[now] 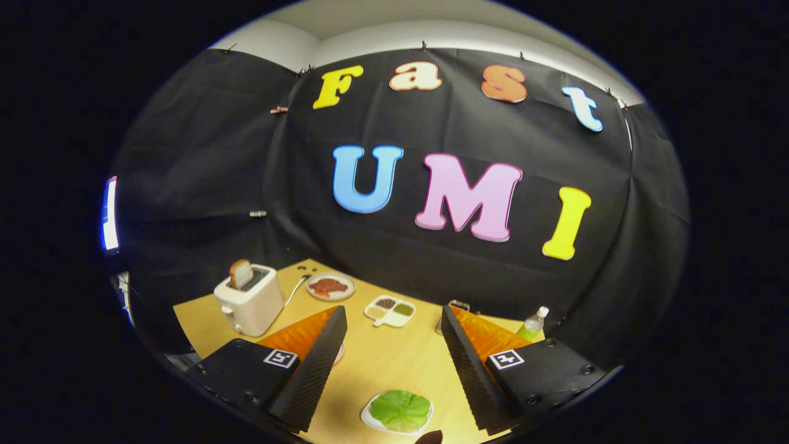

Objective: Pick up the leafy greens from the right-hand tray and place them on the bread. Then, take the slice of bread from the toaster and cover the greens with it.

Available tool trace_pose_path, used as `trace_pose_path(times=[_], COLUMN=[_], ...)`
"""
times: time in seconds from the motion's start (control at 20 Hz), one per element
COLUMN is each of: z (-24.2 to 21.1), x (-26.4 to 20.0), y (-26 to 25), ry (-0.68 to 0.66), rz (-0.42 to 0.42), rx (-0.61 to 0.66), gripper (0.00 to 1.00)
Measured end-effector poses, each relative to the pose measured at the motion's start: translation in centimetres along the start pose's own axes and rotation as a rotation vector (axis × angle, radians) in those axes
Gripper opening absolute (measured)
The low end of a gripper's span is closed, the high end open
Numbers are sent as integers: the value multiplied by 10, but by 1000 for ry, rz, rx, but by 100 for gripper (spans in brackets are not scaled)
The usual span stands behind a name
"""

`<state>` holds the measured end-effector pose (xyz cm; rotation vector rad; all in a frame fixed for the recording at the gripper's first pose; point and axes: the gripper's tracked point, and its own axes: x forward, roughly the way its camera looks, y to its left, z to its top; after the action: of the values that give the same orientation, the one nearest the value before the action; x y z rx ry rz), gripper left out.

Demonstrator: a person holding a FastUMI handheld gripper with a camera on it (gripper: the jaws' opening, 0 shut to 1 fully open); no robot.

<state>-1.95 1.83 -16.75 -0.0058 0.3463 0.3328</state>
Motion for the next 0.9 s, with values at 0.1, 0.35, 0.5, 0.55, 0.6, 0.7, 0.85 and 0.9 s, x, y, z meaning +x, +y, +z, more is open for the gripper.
trace_pose_path(times=[0.1, 0.35, 0.5, 0.55, 0.6, 0.7, 0.85, 0.9], z=[-52, -158, -208, -224, -238, -265, -290, -297], x=[7, 24, 34, 36, 39, 45, 57, 61], y=[1, 2, -2, -6, -8, -13, -14, -15], ry=[97, 305, 400, 434, 468, 535, 595, 614], rz=[23, 71, 84, 83, 86, 85, 91, 93], rx=[9, 38, 45, 49, 51, 50, 59, 55], gripper=[95, 91, 89, 89, 89, 89, 88, 87])
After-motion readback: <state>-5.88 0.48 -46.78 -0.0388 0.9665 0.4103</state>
